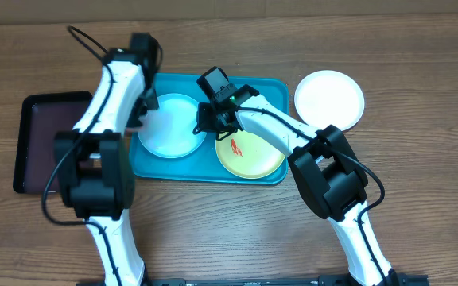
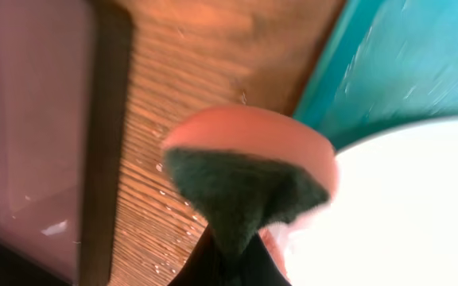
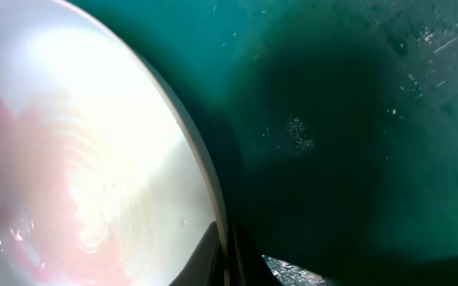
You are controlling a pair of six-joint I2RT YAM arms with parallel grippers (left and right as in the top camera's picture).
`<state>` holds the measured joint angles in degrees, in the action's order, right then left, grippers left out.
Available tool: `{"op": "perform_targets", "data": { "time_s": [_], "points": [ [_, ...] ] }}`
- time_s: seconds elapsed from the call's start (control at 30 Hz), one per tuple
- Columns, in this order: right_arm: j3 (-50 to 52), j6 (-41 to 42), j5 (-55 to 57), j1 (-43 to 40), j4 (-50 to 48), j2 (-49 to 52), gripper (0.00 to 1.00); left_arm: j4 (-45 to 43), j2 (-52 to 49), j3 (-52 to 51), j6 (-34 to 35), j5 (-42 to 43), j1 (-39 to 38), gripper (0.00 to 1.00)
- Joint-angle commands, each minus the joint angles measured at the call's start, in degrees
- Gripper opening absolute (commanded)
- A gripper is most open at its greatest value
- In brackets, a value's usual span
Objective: Clean dirty plates on tray and stack at the side
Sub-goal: 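Scrub the light-blue plate with the sponge in the left gripper, then lift the light-blue plate with the right gripper off the teal tray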
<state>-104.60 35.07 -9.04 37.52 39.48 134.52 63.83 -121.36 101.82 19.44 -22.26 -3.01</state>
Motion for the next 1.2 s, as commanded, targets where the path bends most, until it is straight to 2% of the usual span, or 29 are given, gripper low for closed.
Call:
{"op": "perform_targets", "data": {
  "time_s": [0.0,0.1,0.27,0.43,0.63,0.73,0.93,1.07,1.17],
  "points": [
    [-3.1,-7.5,2.5,-0.8,3.0,-0.5,0.04,-1.2,8.6,2.9,1.0,3.8,1.8,0.04],
    [-8.7,-13.0,4.5,0.0,6.3,-3.5,0.04,-1.9,13.0,2.9,4.1,4.3,4.9,0.04],
    [-17.1,-19.1,22.9,2.9,12.5,-7.9,0.04,0.1,16.6,2.9,9.1,5.5,13.7,0.04],
    [-20.0,-32.8,44.0,7.8,14.2,-11.1,0.04,1.7,16.3,1.7,9.6,17.3,23.8,0.04],
    [-19.9,-50.9,69.7,14.4,11.1,-11.6,0.04,0.6,15.9,0.5,9.6,25.8,30.6,0.04],
    [-19.9,-59.4,75.3,16.9,6.3,-11.6,0.04,0.4,15.8,0.5,9.6,27.5,32.0,0.04],
    [-19.9,-73.7,77.6,19.4,-0.6,-11.6,0.04,0.4,15.8,0.5,9.6,28.1,32.0,0.04],
    [-19.9,-78.5,80.2,19.6,-3.5,-11.6,0.04,0.4,15.8,0.5,9.6,28.3,31.8,0.04],
    [-19.9,-79.0,81.0,19.6,-3.5,-11.6,0.04,0.3,15.8,0.5,9.6,28.3,31.8,0.04]
  ]
}}
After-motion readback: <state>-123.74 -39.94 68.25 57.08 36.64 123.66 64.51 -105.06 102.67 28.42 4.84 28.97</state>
